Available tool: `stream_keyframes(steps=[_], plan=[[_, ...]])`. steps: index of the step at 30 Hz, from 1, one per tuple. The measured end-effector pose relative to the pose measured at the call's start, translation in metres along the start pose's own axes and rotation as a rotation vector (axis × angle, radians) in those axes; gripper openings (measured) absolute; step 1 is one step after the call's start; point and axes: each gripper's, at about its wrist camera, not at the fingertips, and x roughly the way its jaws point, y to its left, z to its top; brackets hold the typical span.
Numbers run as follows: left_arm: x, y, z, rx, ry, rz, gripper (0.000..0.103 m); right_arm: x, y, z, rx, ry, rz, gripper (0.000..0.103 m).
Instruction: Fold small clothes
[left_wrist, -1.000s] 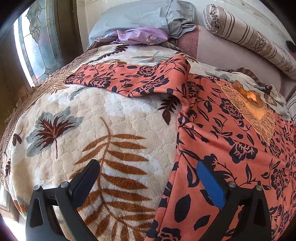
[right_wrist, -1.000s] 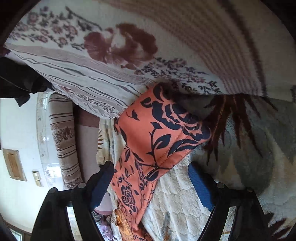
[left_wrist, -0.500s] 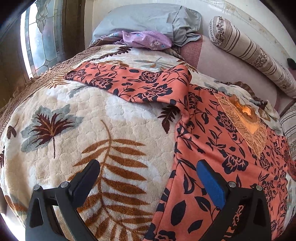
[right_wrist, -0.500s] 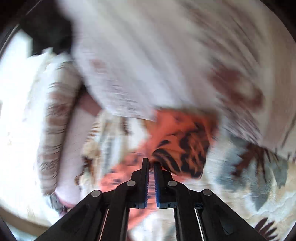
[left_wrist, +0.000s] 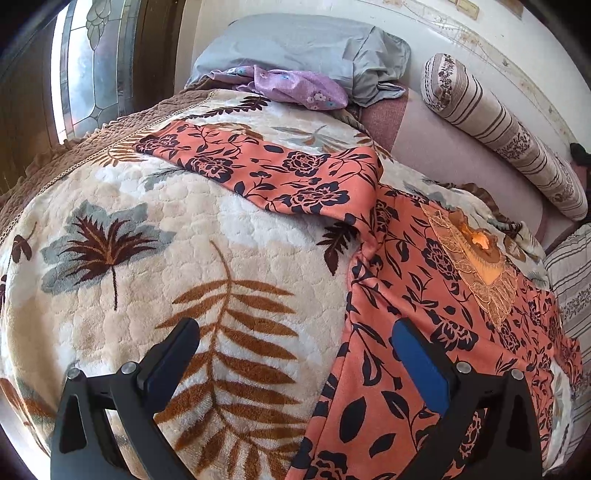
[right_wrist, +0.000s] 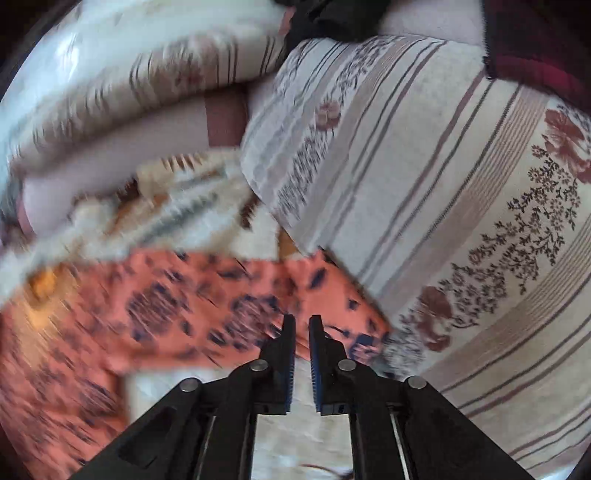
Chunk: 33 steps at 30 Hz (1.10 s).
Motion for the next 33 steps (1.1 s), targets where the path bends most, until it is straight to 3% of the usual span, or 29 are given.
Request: stream_keyframes(steps=[1,2,5,11,13,15,17,18,19,22,24,28,33], plan=[[0.000,-0.002,-0.001,0.008,0.000,0.002,0.103,0.014,-0.001,-0.024,-0.079,0.041,-0.027,0.076],[0.001,-0.005,-0.002,0.016,0.000,0.004,0.103,0.023,0.004,-0.043,-0.154,0.041,-0.023,0.079],[0.004,-0.015,-0.004,0.053,0.001,0.025,0.103,0.030,0.019,-0.062,-0.246,-0.004,-0.004,0.077],[0.012,-0.028,-0.012,0.140,0.001,0.101,0.103,0.040,0.016,-0.016,-0.077,-0.146,0.046,0.077],[0.016,-0.028,-0.012,0.144,0.008,0.109,0.103,0.056,0.025,0.000,-0.054,-0.116,0.085,0.077],[0.019,-0.030,-0.012,0.144,0.017,0.109,0.103,0.074,0.040,0.004,-0.102,-0.057,0.056,0.077],[0.021,-0.033,-0.012,0.154,0.020,0.110,0.103,0.092,0.039,0.001,-0.074,0.008,0.048,0.074],[0.021,-0.034,-0.013,0.161,0.017,0.110,0.103,0.095,0.028,-0.001,0.014,0.021,0.099,0.053],[0.020,-0.035,-0.013,0.166,0.013,0.110,0.103,0.098,0.017,0.000,0.104,0.036,0.130,0.039],[0.017,-0.037,-0.012,0.169,0.004,0.096,0.103,0.100,-0.005,0.002,0.248,0.078,0.210,0.010],[0.014,-0.036,-0.010,0.156,0.001,0.071,0.103,0.088,-0.020,0.005,0.318,0.076,0.259,0.008],[0.004,-0.032,-0.005,0.120,-0.021,0.026,0.103,0.032,-0.030,0.030,0.379,-0.017,0.353,0.007],[-0.009,-0.018,0.002,0.041,-0.039,-0.049,0.103,-0.074,0.009,0.082,0.342,-0.158,0.542,0.007]])
